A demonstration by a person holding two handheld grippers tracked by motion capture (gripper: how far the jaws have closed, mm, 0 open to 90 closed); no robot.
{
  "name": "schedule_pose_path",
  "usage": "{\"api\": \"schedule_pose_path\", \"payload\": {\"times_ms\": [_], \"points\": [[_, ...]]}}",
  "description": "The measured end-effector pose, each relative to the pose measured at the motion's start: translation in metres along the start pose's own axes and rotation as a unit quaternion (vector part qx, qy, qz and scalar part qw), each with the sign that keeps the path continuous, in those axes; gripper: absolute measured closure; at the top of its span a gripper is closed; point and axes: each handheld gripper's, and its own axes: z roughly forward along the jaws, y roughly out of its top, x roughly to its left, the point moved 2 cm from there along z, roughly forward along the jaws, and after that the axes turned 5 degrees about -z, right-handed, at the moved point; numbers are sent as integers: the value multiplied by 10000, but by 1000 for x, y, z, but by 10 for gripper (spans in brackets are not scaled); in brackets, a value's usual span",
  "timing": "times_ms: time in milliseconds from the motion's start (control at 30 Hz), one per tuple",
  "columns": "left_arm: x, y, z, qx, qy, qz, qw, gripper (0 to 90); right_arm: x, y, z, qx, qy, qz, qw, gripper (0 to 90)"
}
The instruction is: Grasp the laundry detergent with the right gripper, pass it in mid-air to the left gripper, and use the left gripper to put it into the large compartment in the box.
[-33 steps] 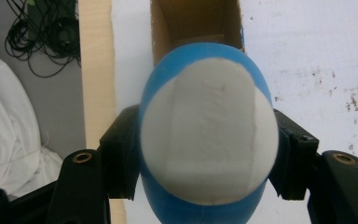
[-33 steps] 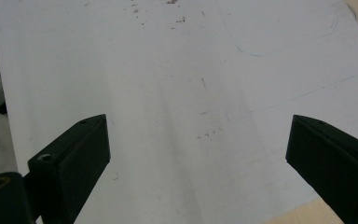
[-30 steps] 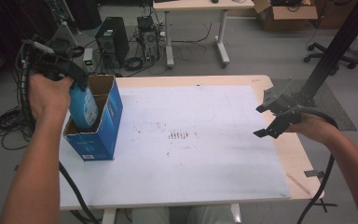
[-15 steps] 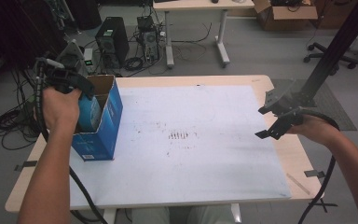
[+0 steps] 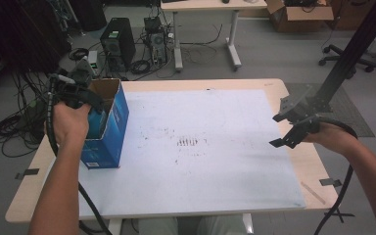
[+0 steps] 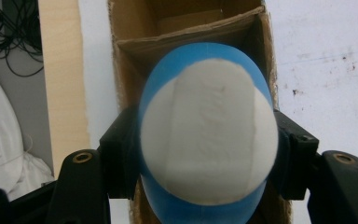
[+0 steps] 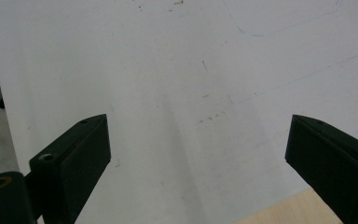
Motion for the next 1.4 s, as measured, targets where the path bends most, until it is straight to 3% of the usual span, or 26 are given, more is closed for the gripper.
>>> {"api": "schedule_pose_path", "payload": {"times_ms": [1033, 1400], "points": [[4, -10, 41, 365, -107, 88, 9992, 380, -1, -2, 5, 100, 51, 37, 9999, 61], [4, -7, 43, 413, -161, 173, 9989, 378, -1, -5, 6, 126, 64, 84, 9999, 61]]}}
